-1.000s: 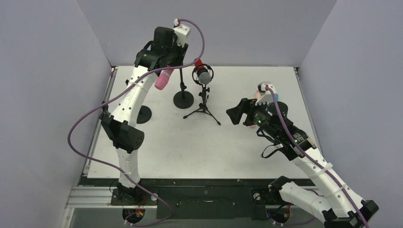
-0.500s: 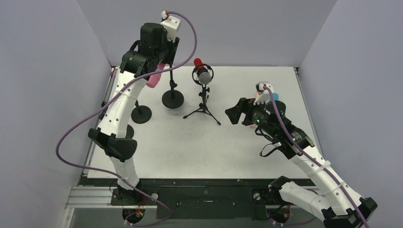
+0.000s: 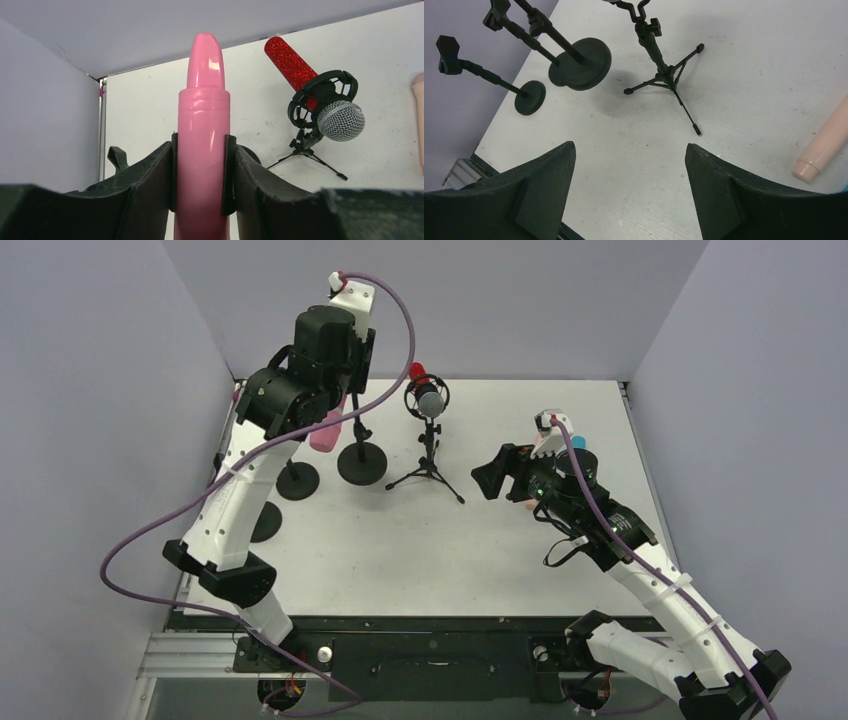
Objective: Remove the microphone from the stand
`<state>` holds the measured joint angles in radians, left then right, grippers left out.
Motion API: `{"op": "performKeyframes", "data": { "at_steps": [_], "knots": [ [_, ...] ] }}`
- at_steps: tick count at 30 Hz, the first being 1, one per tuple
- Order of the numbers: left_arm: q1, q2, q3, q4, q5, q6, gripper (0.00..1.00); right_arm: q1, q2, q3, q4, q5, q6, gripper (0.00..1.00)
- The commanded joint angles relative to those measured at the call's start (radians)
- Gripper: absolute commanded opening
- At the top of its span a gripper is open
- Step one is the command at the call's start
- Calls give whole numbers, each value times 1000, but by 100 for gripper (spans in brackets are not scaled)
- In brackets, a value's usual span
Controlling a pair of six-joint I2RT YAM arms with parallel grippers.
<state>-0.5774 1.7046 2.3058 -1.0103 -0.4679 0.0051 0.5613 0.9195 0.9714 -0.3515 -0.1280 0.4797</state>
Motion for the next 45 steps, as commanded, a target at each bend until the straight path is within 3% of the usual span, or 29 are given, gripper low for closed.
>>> {"op": "performKeyframes", "data": {
  "at_steps": [1,9,16,26,32,37,41,45],
  "knots": [
    [-89,-109,-10,23,-224,-117,0,-6,-3,39,48,-3,-15,76],
    [-243,-154,-55,-113,-393,-292,0,-8,-22,22,49,0,-19,76],
    [-364,-215,-227,-117,-473,-484,0,-8,-53,30,14,52,-32,76],
    [-415,-250,-341,-152,-511,-783,0,-15,-112,22,-37,199,-9,76],
    [-471,-160,-273,-297,-612,-1019,0,-36,-135,27,-74,278,14,76],
    [-493,-4,-82,-509,-638,-1215,0,-48,-143,35,-95,316,28,76],
    [-531,104,56,-588,-675,-1256,0,-52,-144,41,-101,324,36,76],
    [-551,148,68,-589,-678,-1303,0,-54,-147,42,-102,331,41,76]
  ]
}}
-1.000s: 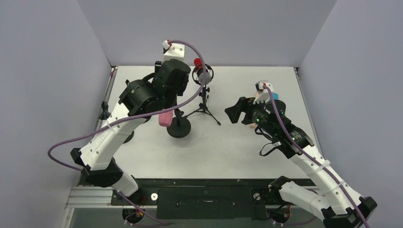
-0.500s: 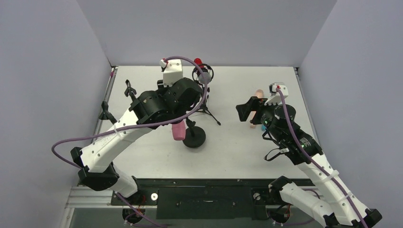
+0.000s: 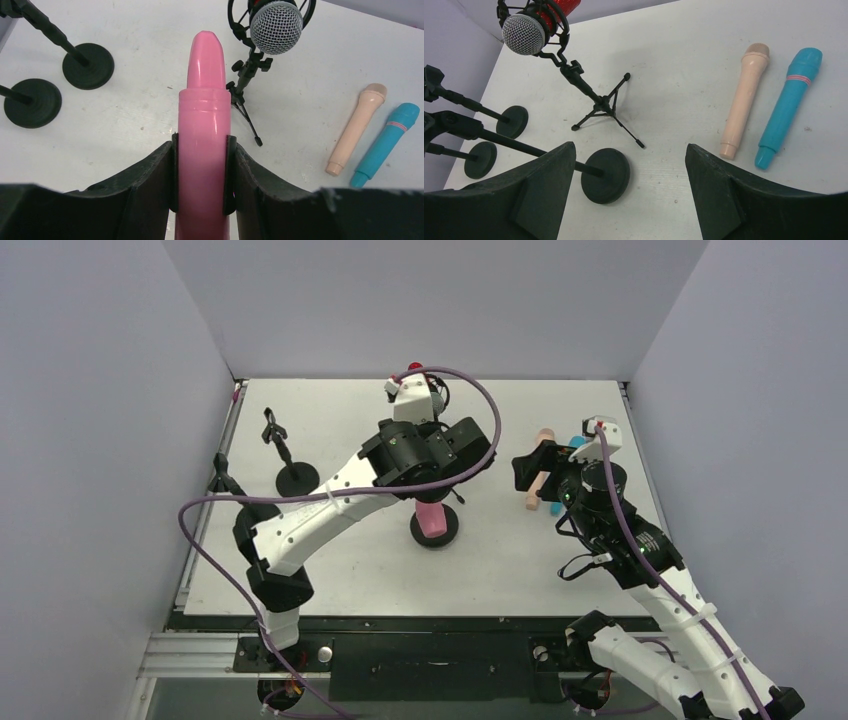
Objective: Remove the microphone from the stand
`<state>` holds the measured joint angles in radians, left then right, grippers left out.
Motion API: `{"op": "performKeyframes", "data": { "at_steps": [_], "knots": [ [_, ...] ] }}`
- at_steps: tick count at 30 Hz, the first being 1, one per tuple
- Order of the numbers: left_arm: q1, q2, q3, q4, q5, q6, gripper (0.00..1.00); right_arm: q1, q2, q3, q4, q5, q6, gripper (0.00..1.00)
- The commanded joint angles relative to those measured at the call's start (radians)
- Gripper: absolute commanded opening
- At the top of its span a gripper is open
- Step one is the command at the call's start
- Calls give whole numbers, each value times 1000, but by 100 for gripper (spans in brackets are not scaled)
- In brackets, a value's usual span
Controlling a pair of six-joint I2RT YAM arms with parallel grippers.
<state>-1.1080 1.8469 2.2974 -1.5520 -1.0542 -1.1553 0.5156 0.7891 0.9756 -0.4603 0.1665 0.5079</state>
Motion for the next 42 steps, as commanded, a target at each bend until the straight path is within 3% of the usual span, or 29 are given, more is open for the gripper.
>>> {"op": "performKeyframes", "data": {
  "at_steps": [1,13,21,32,42],
  "knots": [
    [-22,12,77,-48,-91,-152,0,-9,-18,38,5,38,14,76],
    [-23,95,98,-13,-57,-89,1,-14,-7,41,10,28,13,76],
    [-21,96,96,91,-31,39,36,-14,2,39,25,-3,13,76],
    [-22,103,91,168,-1,141,59,-14,3,43,33,-38,17,76],
    [-23,76,60,255,9,220,72,-14,3,50,30,-70,20,76]
  ]
}}
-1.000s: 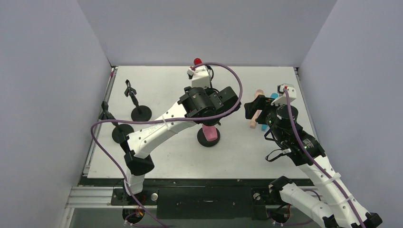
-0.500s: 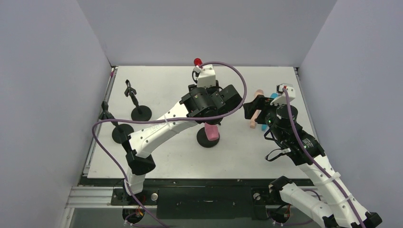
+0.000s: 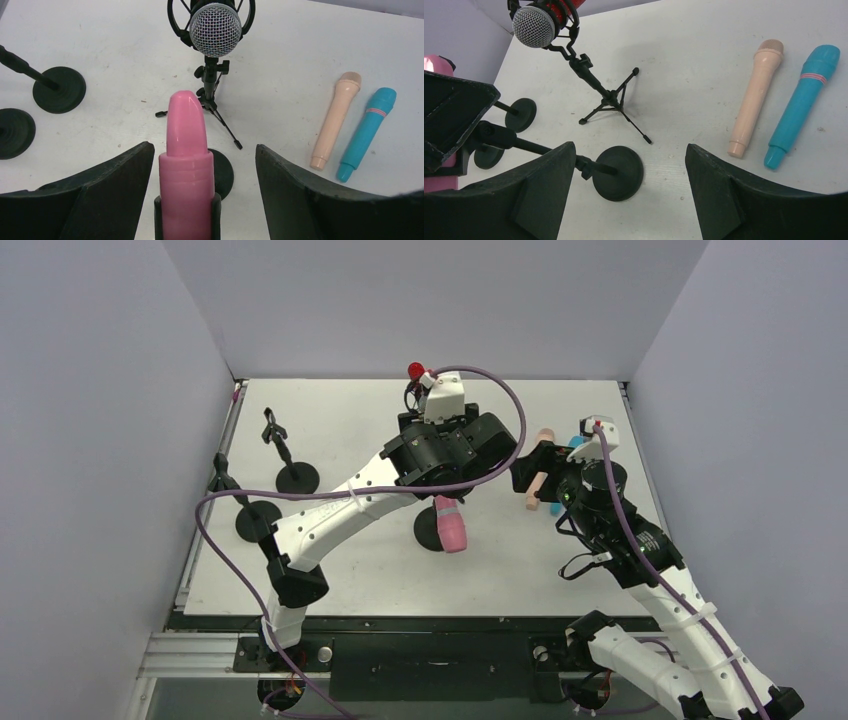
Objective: Remove the microphone from the stand
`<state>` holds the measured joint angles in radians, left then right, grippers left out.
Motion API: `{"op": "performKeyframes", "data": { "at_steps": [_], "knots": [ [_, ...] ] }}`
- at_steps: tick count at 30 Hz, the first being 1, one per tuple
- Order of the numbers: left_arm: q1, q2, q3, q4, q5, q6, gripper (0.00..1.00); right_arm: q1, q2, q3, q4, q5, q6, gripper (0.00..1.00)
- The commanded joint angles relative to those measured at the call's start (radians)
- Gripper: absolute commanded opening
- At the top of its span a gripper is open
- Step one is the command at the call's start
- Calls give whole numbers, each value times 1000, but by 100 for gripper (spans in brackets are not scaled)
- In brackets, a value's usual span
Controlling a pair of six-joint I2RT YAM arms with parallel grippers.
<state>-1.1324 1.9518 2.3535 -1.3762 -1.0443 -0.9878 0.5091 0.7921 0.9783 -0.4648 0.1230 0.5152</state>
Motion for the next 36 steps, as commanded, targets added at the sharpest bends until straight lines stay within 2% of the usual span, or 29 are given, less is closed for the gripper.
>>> {"op": "performKeyframes", "data": {
  "at_steps": [1,7,10,11,17,21,24,28,33,36],
  "knots": [
    [2,-35,0,84,-1,62,72,-7,0,49,33,-31,12,76],
    [2,-57,-1,120,10,112,81,-7,-6,74,17,-98,10,76],
    [3,-79,-2,145,20,148,91,-6,-6,93,4,-148,12,76],
    [3,-84,-2,155,24,163,100,-4,-8,100,1,-172,14,76],
    [7,-167,-17,226,42,256,96,25,3,146,-30,-246,12,77],
    [39,-264,-72,312,107,355,96,130,50,233,-98,-197,-4,77],
    [78,-366,-207,417,177,453,96,277,118,356,-174,-82,-29,77],
    [207,-500,-359,513,343,484,96,420,250,504,-301,54,-37,77],
    [388,-710,-650,693,550,540,96,518,406,624,-421,152,-46,77],
    [490,-818,-771,802,677,555,96,546,482,690,-473,188,-57,77]
  ]
}}
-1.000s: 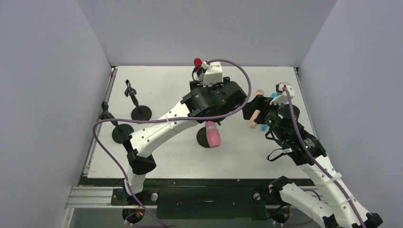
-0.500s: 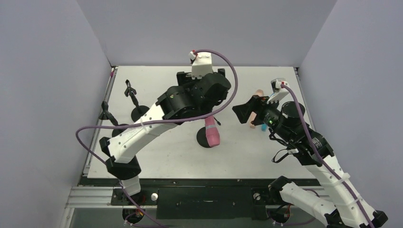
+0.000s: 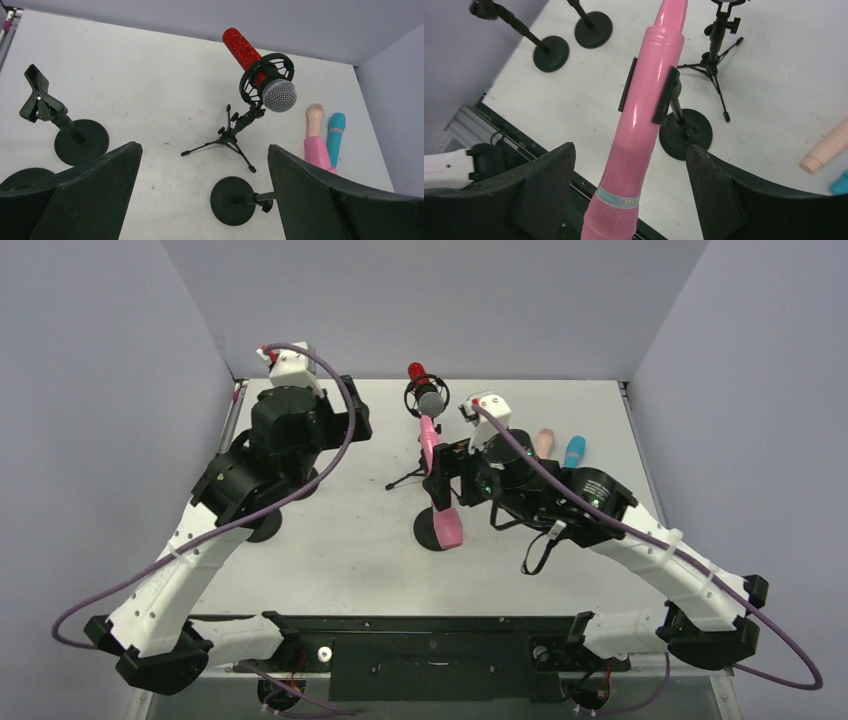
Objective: Remove the microphone from the stand
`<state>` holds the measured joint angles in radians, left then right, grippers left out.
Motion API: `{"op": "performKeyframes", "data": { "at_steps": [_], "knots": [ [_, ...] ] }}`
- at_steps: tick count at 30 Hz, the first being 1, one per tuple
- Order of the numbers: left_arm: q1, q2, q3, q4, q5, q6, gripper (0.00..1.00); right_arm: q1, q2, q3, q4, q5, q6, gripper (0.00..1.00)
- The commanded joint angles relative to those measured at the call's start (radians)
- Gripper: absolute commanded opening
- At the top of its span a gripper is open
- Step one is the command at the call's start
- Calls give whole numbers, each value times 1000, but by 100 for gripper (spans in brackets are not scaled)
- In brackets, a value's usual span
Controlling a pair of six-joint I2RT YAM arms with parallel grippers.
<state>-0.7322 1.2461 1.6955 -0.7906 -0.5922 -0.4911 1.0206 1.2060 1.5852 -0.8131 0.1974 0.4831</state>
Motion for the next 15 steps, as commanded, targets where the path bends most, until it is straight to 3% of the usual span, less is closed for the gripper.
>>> {"op": "performKeyframes", "data": {
  "at_steps": [1,6,15],
  "knots": [
    [107,-126,-157,229,242,60,96,41,82,96,-148,122,-30,77],
    [187,-182,-257,282,350,59,96,59,184,185,-205,137,-39,77],
    [204,-227,-376,354,425,58,96,64,297,284,-297,195,-49,71]
  ]
}}
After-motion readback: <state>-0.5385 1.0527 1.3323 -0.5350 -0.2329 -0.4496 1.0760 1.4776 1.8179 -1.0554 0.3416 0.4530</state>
